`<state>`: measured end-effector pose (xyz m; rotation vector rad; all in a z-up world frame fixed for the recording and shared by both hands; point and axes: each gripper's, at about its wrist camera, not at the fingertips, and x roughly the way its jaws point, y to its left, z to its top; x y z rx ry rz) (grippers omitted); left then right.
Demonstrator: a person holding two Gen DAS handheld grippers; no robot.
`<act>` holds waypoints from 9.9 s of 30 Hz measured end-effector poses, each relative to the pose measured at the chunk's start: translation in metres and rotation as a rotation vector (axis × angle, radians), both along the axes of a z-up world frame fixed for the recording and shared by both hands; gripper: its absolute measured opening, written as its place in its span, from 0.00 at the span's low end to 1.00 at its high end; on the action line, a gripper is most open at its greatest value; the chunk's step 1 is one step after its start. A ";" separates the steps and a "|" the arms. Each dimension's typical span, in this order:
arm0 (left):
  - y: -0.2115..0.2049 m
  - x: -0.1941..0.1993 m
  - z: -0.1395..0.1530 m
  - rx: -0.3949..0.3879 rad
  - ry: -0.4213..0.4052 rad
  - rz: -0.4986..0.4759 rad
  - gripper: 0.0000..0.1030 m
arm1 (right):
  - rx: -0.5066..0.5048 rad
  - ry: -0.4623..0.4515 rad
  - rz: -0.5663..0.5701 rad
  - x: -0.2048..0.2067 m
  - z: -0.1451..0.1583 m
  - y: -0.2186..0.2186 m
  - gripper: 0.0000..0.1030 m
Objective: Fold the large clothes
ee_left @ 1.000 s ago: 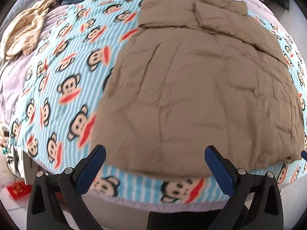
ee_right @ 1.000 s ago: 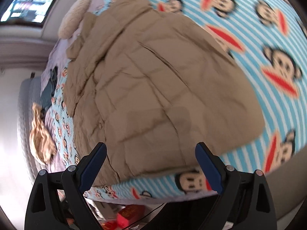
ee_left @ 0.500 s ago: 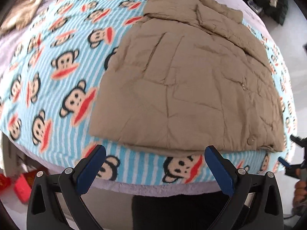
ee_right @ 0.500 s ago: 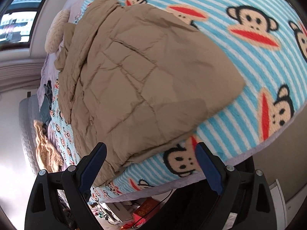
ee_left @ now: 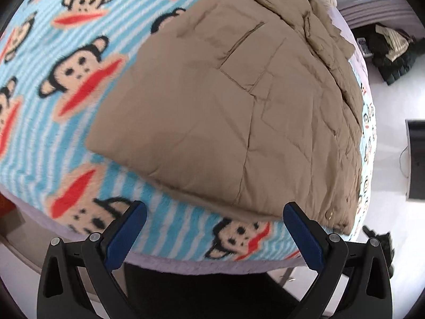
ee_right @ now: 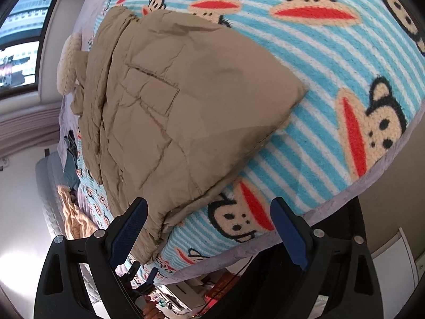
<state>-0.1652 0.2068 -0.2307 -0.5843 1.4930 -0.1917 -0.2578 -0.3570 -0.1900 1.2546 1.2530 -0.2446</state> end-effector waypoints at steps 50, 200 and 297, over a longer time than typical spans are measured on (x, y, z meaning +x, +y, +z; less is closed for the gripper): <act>-0.072 0.242 0.207 0.164 -0.530 0.024 0.17 | -0.148 -0.433 0.303 0.322 0.139 -0.051 0.09; -0.046 0.296 -0.041 -0.142 -0.205 0.272 0.64 | 0.215 -0.337 -0.009 0.318 -0.078 -0.023 0.97; 0.010 0.090 0.074 0.370 -0.226 -0.181 1.00 | -0.269 -0.064 0.531 0.166 0.057 0.159 0.82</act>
